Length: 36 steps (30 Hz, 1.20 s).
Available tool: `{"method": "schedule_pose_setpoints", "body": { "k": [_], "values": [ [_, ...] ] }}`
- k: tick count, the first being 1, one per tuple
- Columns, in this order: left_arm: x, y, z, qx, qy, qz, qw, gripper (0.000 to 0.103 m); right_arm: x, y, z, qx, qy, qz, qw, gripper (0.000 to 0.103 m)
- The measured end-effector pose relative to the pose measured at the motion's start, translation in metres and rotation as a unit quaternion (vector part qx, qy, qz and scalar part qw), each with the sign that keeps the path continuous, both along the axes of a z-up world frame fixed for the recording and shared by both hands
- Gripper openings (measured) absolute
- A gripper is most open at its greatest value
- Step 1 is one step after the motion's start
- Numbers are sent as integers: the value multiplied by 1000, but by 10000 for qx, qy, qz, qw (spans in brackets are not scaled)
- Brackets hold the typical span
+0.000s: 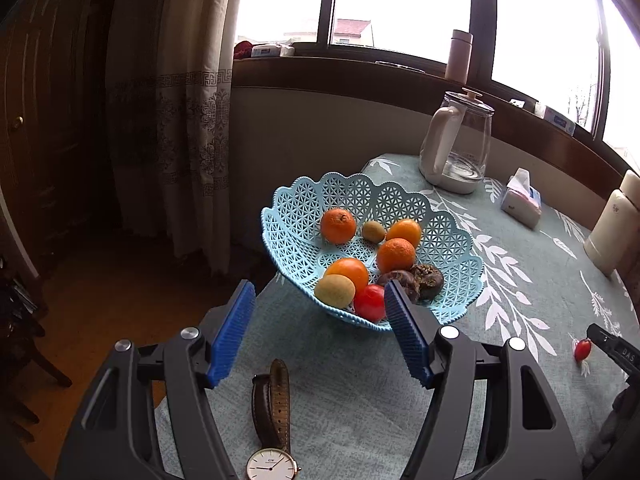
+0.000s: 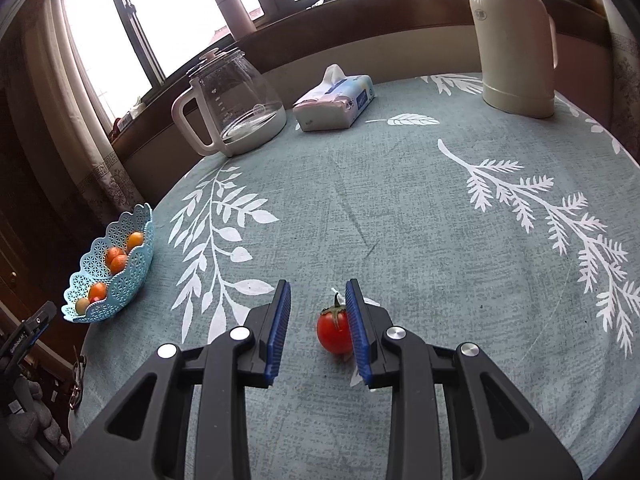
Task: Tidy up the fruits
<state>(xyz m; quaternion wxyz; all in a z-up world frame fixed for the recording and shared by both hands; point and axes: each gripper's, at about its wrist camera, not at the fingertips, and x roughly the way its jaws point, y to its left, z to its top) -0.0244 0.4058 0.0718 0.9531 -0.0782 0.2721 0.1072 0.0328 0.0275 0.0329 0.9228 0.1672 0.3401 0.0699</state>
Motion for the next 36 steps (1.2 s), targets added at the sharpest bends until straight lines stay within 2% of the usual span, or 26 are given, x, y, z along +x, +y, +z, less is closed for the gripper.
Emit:
{"method": "schedule_pose_setpoints", "body": {
  "k": [9,16,21,24,27,28,36],
  "values": [
    [-13,-7,-7,109,91,-272,9995,69,9,68,26,114,-66,1027,9946,29],
    [-18,1,-4,-98,27,-270,9996,69,23,148,51,168,-261,1841,9824,29],
    [-20,7,-3,-251,6,-222,9994,69,32,194,54,154,-271,2191,9752,29],
    [-19,9,-4,-329,27,-230,9992,69,28,201,50,-17,-327,2084,9775,30],
    [-15,7,-10,-379,102,-263,9989,69,27,188,42,-213,-300,1778,9834,33],
    [-14,6,-12,-377,133,-250,9989,69,28,178,39,-208,-257,1656,9856,36],
    [-8,0,-22,-416,259,-322,9983,69,12,99,24,-562,-223,577,9965,37]
  ]
}}
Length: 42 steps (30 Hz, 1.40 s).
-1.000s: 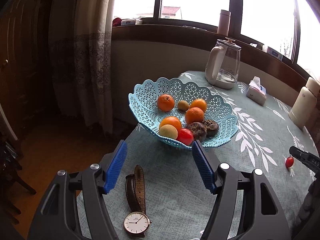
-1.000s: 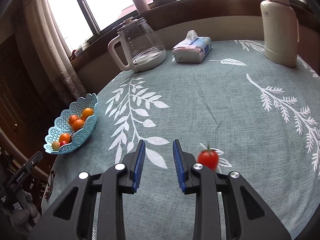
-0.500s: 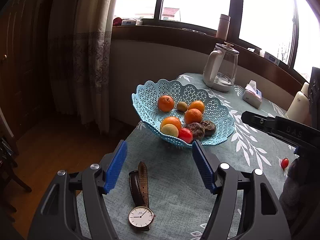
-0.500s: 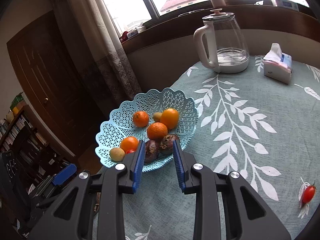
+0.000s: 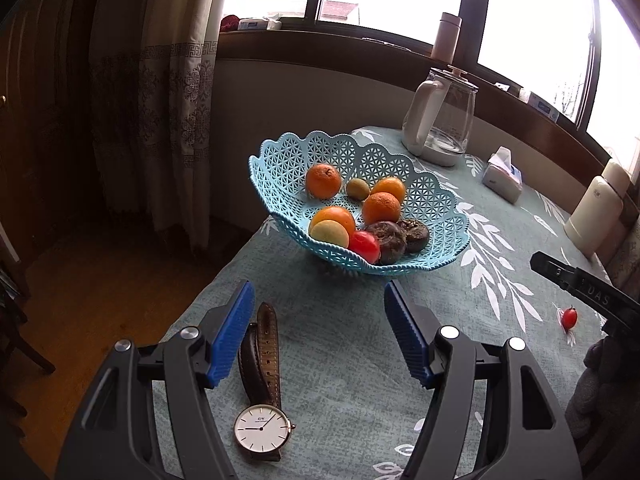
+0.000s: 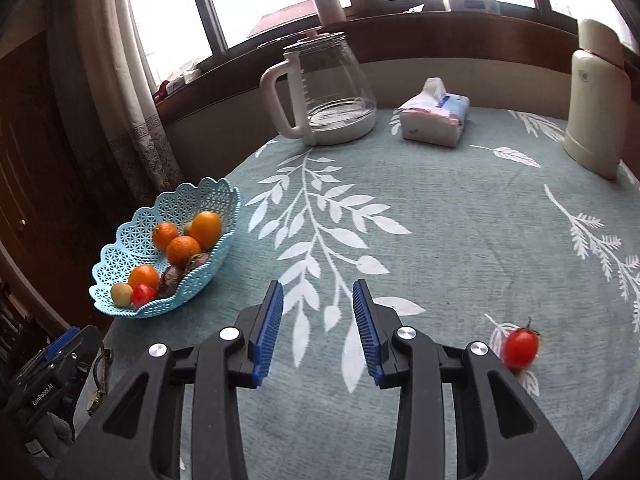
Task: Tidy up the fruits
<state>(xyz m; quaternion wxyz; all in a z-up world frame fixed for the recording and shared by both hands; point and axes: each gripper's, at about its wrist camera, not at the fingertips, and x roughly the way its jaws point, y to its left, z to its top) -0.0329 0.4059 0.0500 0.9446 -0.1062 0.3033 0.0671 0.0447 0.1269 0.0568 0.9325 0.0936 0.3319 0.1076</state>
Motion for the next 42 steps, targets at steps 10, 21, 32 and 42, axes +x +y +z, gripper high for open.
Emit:
{"method": "schedule_pose_setpoints", "body": {
  "k": [10,21,32,42],
  "values": [
    [0,0,0,-35,-8,15,10000,84,-12,-74,-26,-368,382,-1002,9935,37],
    [-1,1,1,-47,-4,26,10000,88,-11,-87,-29,-448,430,-1289,9897,37],
    [0,2,0,-70,23,25,10000,88,-3,-95,-43,-334,791,-1274,9881,36],
    [-1,4,2,-77,-10,65,9999,88,-5,-68,-30,-326,574,-741,9951,27]
  ]
}}
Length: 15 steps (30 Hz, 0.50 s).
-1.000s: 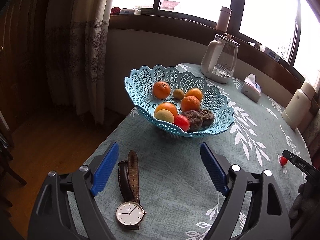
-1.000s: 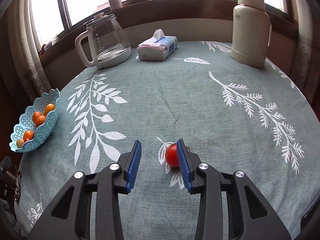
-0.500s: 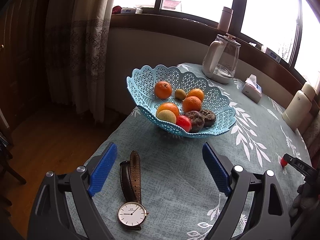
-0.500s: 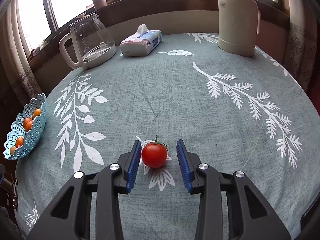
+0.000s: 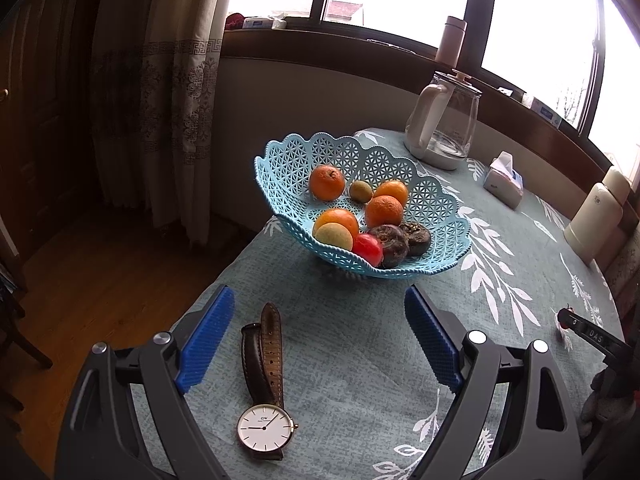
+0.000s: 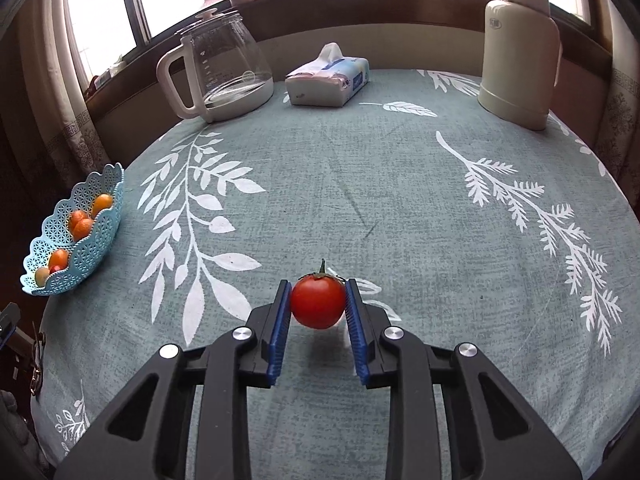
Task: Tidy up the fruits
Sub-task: 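Carry the cherry tomato into the blue basket and open the right tool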
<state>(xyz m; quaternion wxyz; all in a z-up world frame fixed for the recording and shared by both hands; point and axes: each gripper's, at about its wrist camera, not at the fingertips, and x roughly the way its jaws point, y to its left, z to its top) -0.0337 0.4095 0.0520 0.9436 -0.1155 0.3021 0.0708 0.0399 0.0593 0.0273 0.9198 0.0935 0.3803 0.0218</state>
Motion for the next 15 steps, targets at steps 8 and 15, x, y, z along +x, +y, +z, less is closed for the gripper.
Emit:
{"method": "schedule_pose_setpoints", "body": {
  "k": [8,15],
  "values": [
    [-2,6,4,8,-40,89,10000,88,15,65,29,512,-264,994,9934,27],
    [-2,14,5,-24,-50,179,9998,88,24,132,55,686,-559,1782,9800,27]
  ]
}}
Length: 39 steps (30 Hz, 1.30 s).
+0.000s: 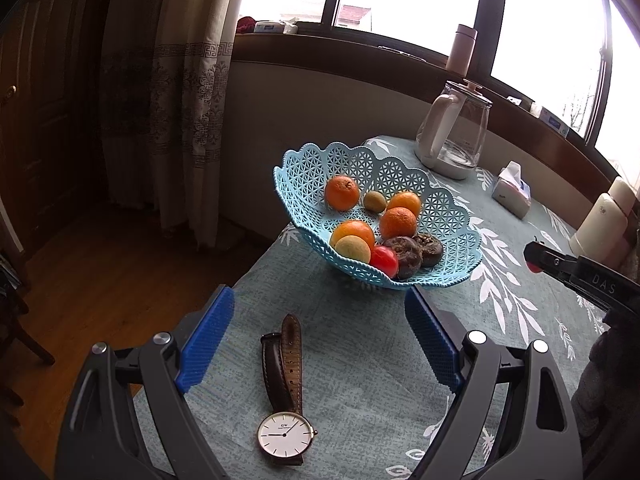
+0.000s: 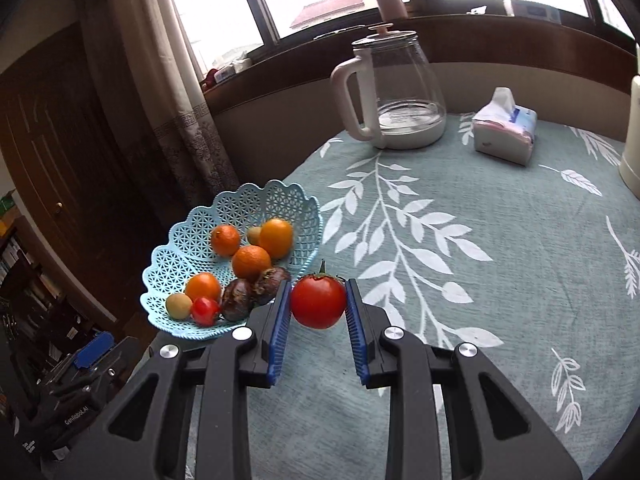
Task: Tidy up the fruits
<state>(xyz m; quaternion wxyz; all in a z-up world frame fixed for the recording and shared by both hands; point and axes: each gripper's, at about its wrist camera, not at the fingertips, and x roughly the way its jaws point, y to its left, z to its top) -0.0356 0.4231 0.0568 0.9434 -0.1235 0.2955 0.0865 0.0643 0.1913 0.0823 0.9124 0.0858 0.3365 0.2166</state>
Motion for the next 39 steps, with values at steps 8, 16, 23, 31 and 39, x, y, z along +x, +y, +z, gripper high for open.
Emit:
{"method": "schedule_pose_setpoints", "body": {
  "k": [8,16,23,31,39],
  "values": [
    [1,4,-1,-31,26,38,10000,88,16,46,-2,0,61,410,9991,27],
    [2,6,-1,-67,36,76,9999,88,22,53,-16,108,190,448,9988,29],
    [1,2,0,-34,15,37,10000,95,5,29,-12,-94,-431,-227,9988,52],
    [0,6,1,100,-27,257,9996,100,-22,13,-6,-303,-1194,-778,9893,95],
    [-1,3,4,465,-53,376,9982,100,-33,7,-8,-264,-1096,-668,9914,98]
  ]
}}
